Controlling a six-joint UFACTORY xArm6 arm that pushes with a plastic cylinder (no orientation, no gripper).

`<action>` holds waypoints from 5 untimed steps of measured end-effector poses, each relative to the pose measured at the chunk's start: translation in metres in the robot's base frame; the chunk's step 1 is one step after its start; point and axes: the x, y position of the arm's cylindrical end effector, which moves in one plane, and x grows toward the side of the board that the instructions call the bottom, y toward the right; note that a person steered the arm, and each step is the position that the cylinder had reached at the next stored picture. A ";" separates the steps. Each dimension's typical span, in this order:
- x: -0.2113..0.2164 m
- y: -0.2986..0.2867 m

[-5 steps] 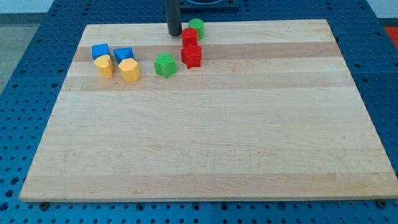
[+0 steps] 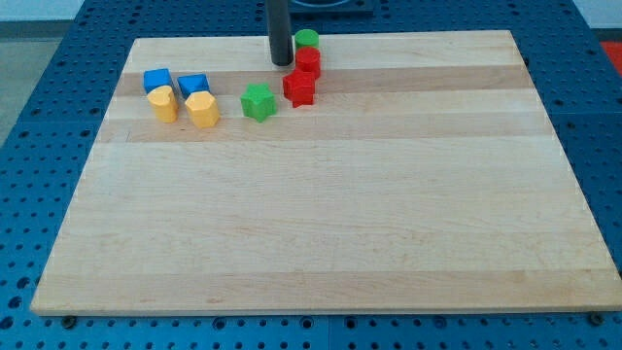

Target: Adjust the green star and red circle to make a vertical line

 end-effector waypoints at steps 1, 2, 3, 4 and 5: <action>0.008 -0.013; 0.049 -0.008; 0.056 -0.024; 0.064 -0.042; 0.090 -0.037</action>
